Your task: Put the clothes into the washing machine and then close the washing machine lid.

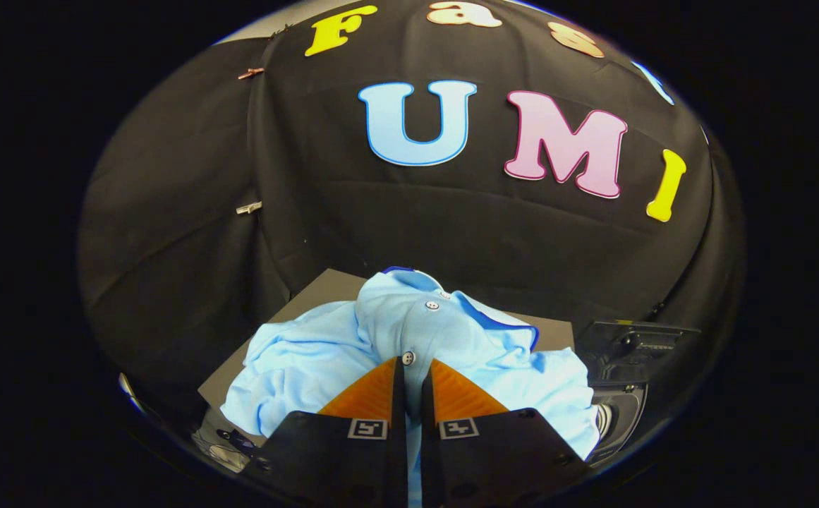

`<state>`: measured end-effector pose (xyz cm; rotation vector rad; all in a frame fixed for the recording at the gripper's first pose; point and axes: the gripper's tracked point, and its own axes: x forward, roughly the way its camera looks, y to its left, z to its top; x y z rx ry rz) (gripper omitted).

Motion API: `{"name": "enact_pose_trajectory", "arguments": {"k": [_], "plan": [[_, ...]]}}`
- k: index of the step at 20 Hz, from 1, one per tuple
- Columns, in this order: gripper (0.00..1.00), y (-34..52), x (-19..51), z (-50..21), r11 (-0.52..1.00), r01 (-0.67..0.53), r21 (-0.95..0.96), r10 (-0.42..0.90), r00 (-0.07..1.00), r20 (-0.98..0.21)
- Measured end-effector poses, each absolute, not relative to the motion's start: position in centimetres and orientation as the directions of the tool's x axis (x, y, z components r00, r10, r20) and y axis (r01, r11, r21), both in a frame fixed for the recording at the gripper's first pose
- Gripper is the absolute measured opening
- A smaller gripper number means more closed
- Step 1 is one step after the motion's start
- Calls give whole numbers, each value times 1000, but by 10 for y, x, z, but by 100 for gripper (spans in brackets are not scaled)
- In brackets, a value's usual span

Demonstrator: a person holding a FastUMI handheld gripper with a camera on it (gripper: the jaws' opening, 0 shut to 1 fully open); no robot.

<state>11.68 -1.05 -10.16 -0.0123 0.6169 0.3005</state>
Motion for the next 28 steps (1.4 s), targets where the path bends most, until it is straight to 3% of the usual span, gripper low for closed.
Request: {"name": "enact_pose_trajectory", "arguments": {"k": [10,21,28], "plan": [[12,-136,122,-88,965,-230,125,261,805,-532],[12,-334,121,-104,953,-105,284,251,799,-546],[12,-370,128,-142,966,-142,217,244,781,-575]]}}
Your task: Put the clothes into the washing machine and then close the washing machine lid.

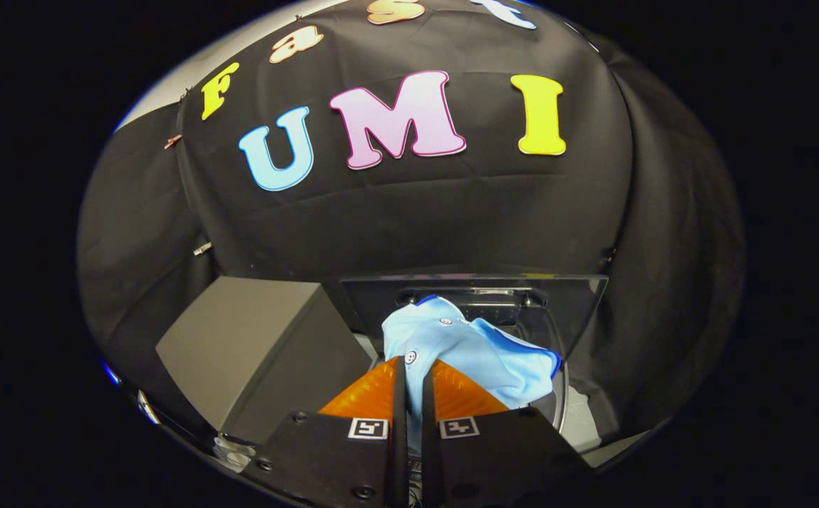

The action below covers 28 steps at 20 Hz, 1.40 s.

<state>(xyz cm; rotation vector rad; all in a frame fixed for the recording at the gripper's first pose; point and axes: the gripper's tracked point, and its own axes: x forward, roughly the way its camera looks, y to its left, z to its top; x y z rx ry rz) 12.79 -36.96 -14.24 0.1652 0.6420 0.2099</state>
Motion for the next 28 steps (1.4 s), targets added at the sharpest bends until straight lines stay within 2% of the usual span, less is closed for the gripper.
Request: {"name": "enact_pose_trajectory", "arguments": {"k": [11,19,23,28], "plan": [[12,-368,122,-201,962,-182,206,273,720,-638],[12,-381,123,-272,973,-190,131,226,665,-712],[12,-384,121,-305,977,-174,123,206,627,-751],[12,-387,117,-348,984,-98,145,175,583,-793]]}}
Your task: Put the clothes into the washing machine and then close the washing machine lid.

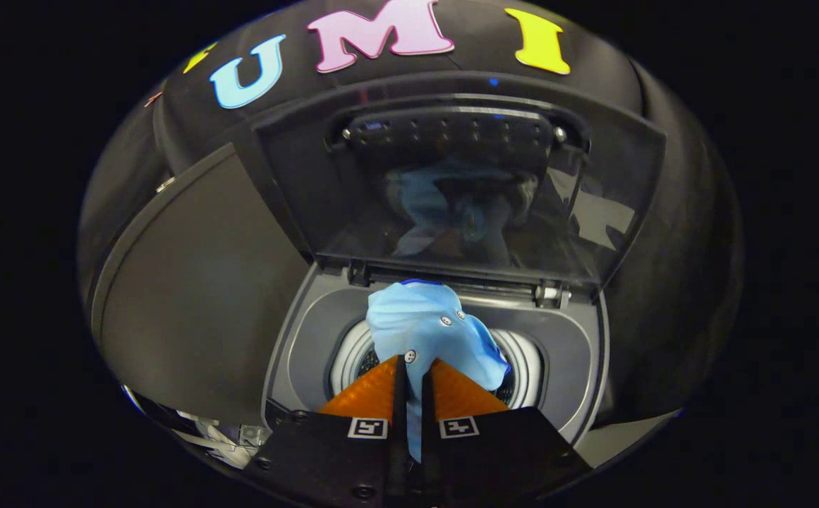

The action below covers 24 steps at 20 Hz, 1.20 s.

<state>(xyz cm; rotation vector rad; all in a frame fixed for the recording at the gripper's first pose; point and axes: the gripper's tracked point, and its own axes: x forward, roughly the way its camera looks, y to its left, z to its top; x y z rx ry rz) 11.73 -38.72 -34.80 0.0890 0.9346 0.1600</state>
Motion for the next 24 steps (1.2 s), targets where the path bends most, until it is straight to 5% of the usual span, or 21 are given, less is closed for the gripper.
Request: {"name": "enact_pose_trajectory", "arguments": {"k": [8,24], "plan": [[12,-399,111,-408,993,-77,88,114,508,-854],[5,-408,114,-411,996,-22,90,89,506,-858]]}}
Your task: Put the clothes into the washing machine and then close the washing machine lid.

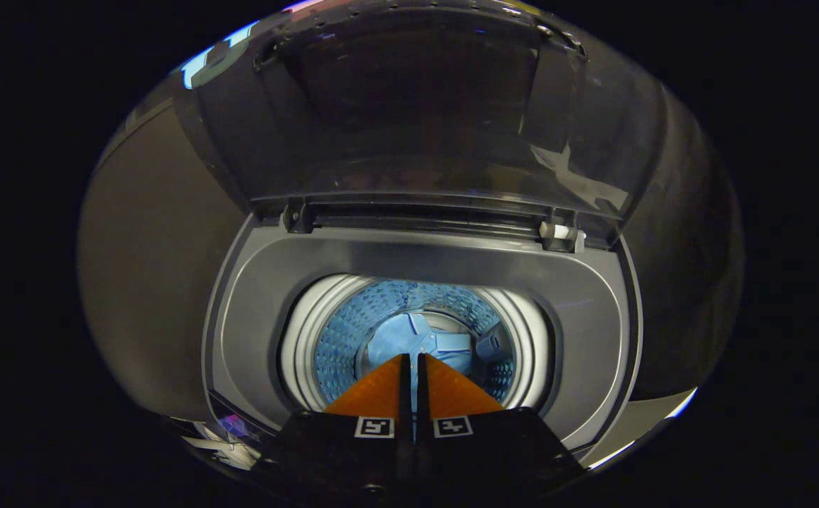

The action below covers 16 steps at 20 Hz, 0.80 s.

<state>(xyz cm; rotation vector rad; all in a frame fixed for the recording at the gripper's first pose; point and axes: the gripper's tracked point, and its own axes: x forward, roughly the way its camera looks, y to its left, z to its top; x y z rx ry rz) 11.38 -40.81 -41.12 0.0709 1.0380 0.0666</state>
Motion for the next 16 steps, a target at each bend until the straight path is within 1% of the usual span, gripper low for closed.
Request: {"name": "enact_pose_trajectory", "arguments": {"k": [3,7,11,13,16], "plan": [[46,-407,120,-391,993,-22,113,105,571,-814],[99,-408,133,-347,986,-18,163,132,680,-722],[99,-418,147,-285,989,-29,146,112,788,-605],[99,-425,158,-245,991,-24,130,89,849,-521],[99,-428,176,-197,991,-29,132,85,894,-441]]}}
